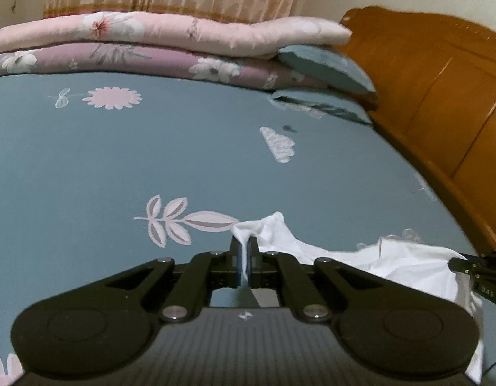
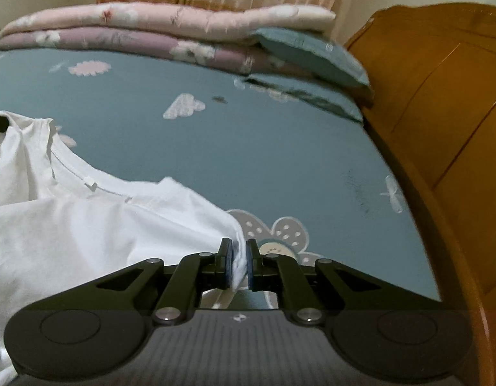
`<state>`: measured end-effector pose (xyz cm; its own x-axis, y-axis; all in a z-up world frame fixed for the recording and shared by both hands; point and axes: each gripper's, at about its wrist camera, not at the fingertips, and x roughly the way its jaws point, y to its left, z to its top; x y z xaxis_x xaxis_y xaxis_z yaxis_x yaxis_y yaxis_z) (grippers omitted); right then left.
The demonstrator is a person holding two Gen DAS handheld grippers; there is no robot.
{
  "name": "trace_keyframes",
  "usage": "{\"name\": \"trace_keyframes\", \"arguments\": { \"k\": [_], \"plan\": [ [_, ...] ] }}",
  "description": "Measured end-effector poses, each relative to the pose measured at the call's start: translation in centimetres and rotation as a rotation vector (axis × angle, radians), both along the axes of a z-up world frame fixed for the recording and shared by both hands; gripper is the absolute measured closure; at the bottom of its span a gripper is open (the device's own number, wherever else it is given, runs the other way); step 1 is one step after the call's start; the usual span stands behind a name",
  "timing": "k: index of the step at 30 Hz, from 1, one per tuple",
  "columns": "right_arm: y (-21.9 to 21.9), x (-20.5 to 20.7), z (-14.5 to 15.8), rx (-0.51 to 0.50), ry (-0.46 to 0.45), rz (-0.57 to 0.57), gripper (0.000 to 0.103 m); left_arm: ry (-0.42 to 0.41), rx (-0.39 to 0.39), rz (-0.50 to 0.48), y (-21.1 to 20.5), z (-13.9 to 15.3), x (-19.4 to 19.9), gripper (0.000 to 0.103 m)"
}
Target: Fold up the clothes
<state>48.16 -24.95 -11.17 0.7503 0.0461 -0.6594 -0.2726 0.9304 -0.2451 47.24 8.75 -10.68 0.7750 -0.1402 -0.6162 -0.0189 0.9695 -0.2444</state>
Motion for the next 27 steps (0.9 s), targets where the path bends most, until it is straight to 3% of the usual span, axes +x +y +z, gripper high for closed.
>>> {"name": "trace_keyframes", "arguments": {
  "k": [5, 7, 12, 13, 15, 16, 21, 27],
  "plan": [
    [0.4, 1.6, -2.2, 0.005, 0.066, -0.026, 0.092, 0.078, -0.006, -0.006, -0.1, -2.1, 1.3, 0.101],
    [-0.2, 1.3, -2.6, 0.044, 0.091, -0.042, 0.086, 0.095, -0.02, -0.01, 0.0, -2.5, 0.8, 0.1],
    [-1.7, -1.7, -1.0, 0.149, 0.108, -0.046, 0.072, 0.102, -0.033, -0.005, 0.5, -1.5, -1.4, 0.083],
    [-1.8, -2.4, -0.5, 0.159, 0.105, -0.042, 0.071, 0.099, -0.029, -0.01, 0.4, -1.0, -2.1, 0.081],
    [-1.7, -4.1, 0.5, 0.183, 0.11, -0.019, 0.064, 0.093, -0.023, -0.022, 0.2, -0.1, -3.4, 0.064],
    [-1.5, -5.0, 0.9, 0.191, 0.11, -0.008, 0.063, 0.088, -0.02, -0.038, -0.1, 0.5, -4.2, 0.06],
    [-1.1, -9.8, 2.6, 0.232, 0.101, 0.027, 0.053, 0.054, 0.042, -0.11, -2.3, 2.8, -9.2, 0.056],
    [-1.5, -16.2, 2.2, 0.37, 0.134, 0.001, 0.045, 0.043, -0.014, -0.21, -5.6, 3.8, -16.7, 0.041]
  ]
}}
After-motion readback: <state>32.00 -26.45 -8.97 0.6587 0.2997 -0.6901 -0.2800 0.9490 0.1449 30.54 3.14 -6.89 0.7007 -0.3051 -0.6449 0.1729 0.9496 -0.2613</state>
